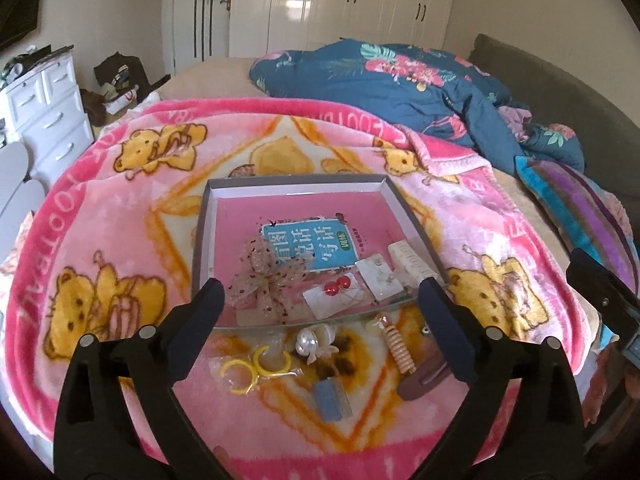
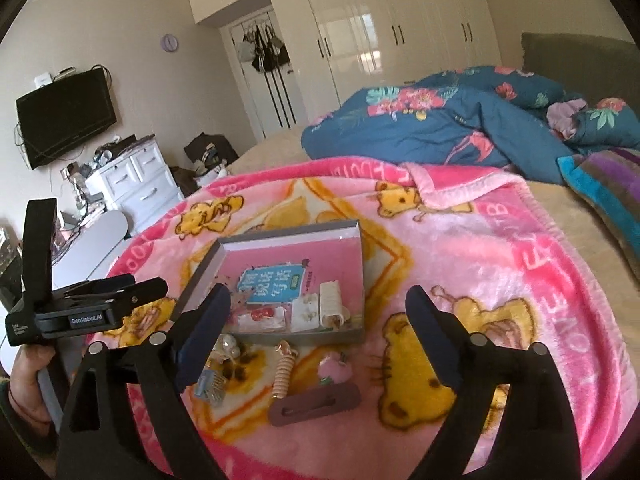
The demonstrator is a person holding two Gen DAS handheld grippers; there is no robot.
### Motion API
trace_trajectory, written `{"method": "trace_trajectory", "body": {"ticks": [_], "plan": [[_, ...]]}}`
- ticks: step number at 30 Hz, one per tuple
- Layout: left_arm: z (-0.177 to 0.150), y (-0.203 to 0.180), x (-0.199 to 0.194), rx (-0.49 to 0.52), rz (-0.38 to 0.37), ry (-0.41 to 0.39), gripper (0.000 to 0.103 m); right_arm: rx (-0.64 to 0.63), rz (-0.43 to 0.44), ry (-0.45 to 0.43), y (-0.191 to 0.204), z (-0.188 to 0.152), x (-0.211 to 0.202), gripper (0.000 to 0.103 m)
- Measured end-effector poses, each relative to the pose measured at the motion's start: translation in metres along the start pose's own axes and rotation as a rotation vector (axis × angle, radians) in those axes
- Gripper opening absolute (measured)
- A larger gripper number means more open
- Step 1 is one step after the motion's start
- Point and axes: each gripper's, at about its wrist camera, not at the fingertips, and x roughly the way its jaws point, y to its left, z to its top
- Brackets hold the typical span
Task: Organize jewelry
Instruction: 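Withdraw both open tools from the tray and hover over the remaining jewelry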
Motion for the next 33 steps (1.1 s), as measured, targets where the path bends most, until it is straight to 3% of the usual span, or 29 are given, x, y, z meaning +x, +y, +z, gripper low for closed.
{"method": "trace_trajectory", "body": {"ticks": [16,33], "plan": [[-0.024,-0.01,-0.037,0.027,0.001,-0.017,0.094,-0.037,0.024,-0.083,0.015,0.001,-0.059,0.09],[-0.06,-0.017,-0.05,0.041,0.001,0.003,0.094,-0.063,0.032,-0.045,0.011,-0.033,-0.07,0.09]]}}
